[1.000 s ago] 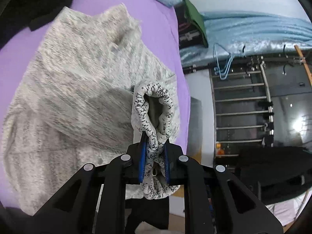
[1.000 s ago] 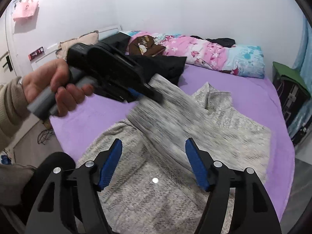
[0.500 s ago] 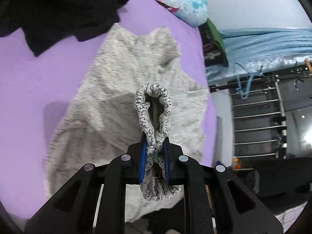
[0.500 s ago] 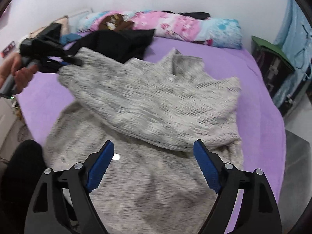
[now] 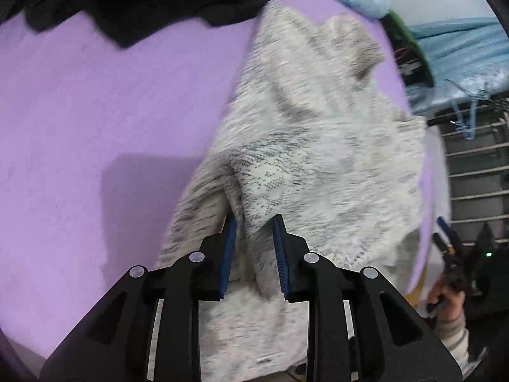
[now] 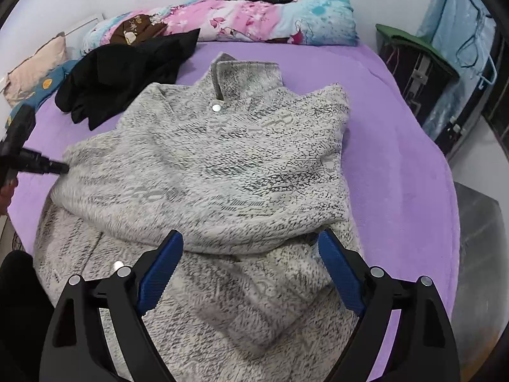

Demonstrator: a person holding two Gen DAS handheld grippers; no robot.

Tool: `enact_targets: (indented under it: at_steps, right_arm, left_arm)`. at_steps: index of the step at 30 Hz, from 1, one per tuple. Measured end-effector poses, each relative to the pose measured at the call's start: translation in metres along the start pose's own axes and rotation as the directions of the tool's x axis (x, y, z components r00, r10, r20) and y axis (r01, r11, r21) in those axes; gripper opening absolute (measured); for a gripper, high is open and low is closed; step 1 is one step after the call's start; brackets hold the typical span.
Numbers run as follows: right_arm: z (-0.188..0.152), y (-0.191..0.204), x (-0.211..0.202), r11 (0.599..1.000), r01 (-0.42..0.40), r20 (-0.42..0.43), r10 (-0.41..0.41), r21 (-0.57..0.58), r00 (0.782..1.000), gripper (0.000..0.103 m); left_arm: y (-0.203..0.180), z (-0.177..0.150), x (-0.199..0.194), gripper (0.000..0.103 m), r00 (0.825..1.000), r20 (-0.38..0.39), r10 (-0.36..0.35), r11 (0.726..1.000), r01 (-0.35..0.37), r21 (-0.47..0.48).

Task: Fold large clothes
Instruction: 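Carry the sleeve across the sweater body with the left tool and open, then move both open tools over the sweater to its hem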

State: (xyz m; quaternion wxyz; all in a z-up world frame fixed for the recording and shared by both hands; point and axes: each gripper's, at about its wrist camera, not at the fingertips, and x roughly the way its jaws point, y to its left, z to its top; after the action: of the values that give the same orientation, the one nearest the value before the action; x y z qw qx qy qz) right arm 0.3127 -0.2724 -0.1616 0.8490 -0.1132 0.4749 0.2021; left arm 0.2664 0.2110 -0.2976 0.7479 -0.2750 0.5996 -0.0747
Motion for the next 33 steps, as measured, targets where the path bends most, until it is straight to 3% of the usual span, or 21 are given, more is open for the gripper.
enact_targets:
  at_steps: [3, 5, 6, 7, 8, 9, 10, 15, 19, 21, 24, 29, 33]
  right_arm:
    - [0.009, -0.002, 0.006, 1.000, 0.003, 0.005, -0.003, -0.007, 1.000, 0.085]
    - [0.015, -0.003, 0.006, 1.000, -0.017, 0.024, 0.017, -0.002, 1.000, 0.090]
    - [0.020, -0.005, 0.006, 1.000, -0.023, 0.045, 0.023, 0.007, 0.999, 0.093]
    - [0.023, -0.005, 0.006, 1.000, -0.022, 0.056, 0.021, 0.014, 0.998, 0.096]
    - [0.026, -0.007, 0.007, 0.999, -0.023, 0.066, 0.021, 0.024, 0.998, 0.096]
    - [0.031, -0.008, 0.010, 0.999, -0.033, 0.068, 0.030, 0.040, 0.997, 0.096]
    - [0.034, -0.009, 0.013, 0.998, -0.036, 0.068, 0.033, 0.046, 0.997, 0.096]
    - [0.045, -0.011, 0.041, 0.994, -0.069, 0.047, 0.065, 0.080, 0.997, 0.096]
    - [0.039, -0.018, 0.068, 0.987, -0.077, -0.004, 0.078, 0.139, 0.997, 0.096]
    - [0.034, -0.025, 0.083, 0.980, -0.082, -0.044, 0.091, 0.181, 0.995, 0.096]
    - [0.024, -0.040, 0.108, 0.955, -0.107, -0.117, 0.144, 0.277, 0.983, 0.096]
    - [0.018, -0.022, 0.130, 0.988, -0.024, -0.175, 0.051, 0.155, 0.983, 0.098]
    - [0.021, -0.022, 0.139, 0.986, -0.014, -0.202, 0.048, 0.167, 0.978, 0.098]
  left_arm:
    - [0.009, -0.004, -0.007, 0.022, 1.000, -0.010, 0.008, 1.000, -0.008, -0.029]
    - [-0.001, -0.006, -0.023, 0.022, 0.998, 0.027, 0.054, 0.998, -0.054, 0.015]
    - [-0.008, -0.007, -0.032, 0.028, 0.997, 0.053, 0.058, 0.998, -0.060, 0.037]
    - [-0.014, -0.008, -0.037, 0.037, 0.996, 0.071, 0.057, 0.997, -0.060, 0.051]
    - [-0.024, -0.010, -0.042, 0.066, 0.993, 0.099, 0.059, 0.995, -0.067, 0.077]
    - [-0.037, -0.012, -0.046, 0.087, 0.990, 0.131, 0.060, 0.992, -0.074, 0.105]
    - [-0.046, -0.012, -0.047, 0.089, 0.987, 0.148, 0.060, 0.990, -0.078, 0.119]
    - [-0.105, -0.012, -0.035, 0.097, 0.979, 0.202, 0.025, 0.967, -0.076, 0.244]
    - [-0.131, -0.009, 0.003, 0.097, 0.988, 0.153, 0.010, 0.961, -0.052, 0.272]
    - [-0.129, -0.007, 0.021, 0.097, 0.990, 0.141, 0.019, 0.968, -0.054, 0.244]
    - [-0.110, -0.003, 0.046, 0.096, 0.994, 0.105, -0.032, 0.989, 0.016, 0.149]
    - [-0.100, -0.002, 0.072, 0.097, 0.996, 0.091, 0.005, 0.985, -0.020, 0.169]
    - [-0.105, 0.002, 0.079, 0.097, 0.994, 0.107, 0.033, 0.986, -0.050, 0.161]
